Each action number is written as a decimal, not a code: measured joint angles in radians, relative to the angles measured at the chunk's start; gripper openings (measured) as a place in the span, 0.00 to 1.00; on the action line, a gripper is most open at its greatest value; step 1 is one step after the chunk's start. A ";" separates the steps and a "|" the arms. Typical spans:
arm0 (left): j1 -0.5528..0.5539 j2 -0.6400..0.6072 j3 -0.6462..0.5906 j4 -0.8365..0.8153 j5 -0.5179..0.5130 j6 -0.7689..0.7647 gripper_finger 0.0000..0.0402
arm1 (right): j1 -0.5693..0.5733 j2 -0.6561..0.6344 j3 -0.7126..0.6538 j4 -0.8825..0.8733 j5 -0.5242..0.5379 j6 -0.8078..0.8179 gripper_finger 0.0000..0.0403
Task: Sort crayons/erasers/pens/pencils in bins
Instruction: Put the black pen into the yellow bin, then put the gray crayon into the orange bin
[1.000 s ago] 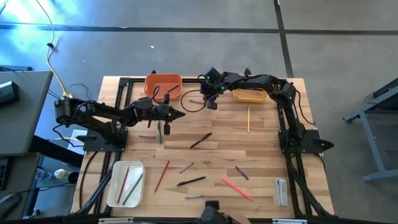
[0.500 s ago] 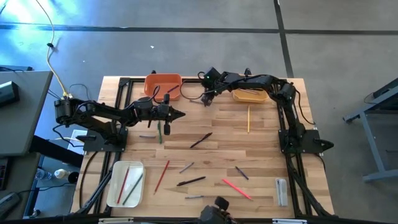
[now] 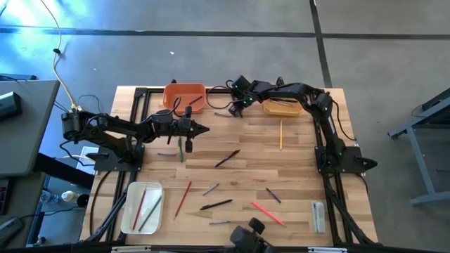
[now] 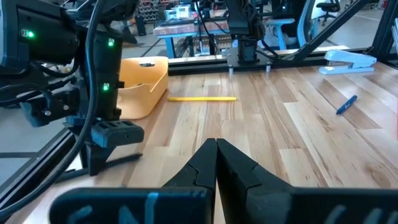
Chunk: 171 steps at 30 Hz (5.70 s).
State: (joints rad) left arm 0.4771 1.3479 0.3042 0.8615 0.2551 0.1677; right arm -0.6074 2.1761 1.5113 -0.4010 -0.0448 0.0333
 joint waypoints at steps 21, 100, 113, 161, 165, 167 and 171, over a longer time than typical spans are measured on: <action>0.000 0.000 0.000 -0.016 0.000 0.000 0.00 | 0.005 -0.289 -0.011 -0.311 0.119 -0.186 0.03; 0.093 0.462 0.953 -1.271 -0.114 0.423 0.00 | 0.196 -1.345 -1.252 0.703 -0.006 -0.215 0.00; 0.138 0.669 1.147 -1.412 -0.109 0.518 0.08 | 0.266 -1.344 -1.285 0.759 0.011 -0.230 0.00; 0.213 0.821 1.227 -1.460 -0.134 0.513 0.27 | 0.270 -1.344 -1.285 0.772 0.011 -0.240 0.00; 0.202 0.826 1.252 -1.506 -0.146 0.517 0.22 | 0.271 -1.344 -1.285 0.772 0.011 -0.240 0.00; 0.194 0.827 1.257 -1.522 -0.168 0.518 0.18 | 0.273 -1.344 -1.285 0.772 0.011 -0.240 0.00; 0.171 0.827 1.259 -1.548 -0.206 0.557 0.10 | 0.288 -1.344 -1.285 0.772 0.011 -0.240 0.00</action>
State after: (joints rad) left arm 0.6484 2.1746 1.5631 -0.6862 0.0489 0.7245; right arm -0.3193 0.8326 0.2268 0.3706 -0.0338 -0.2066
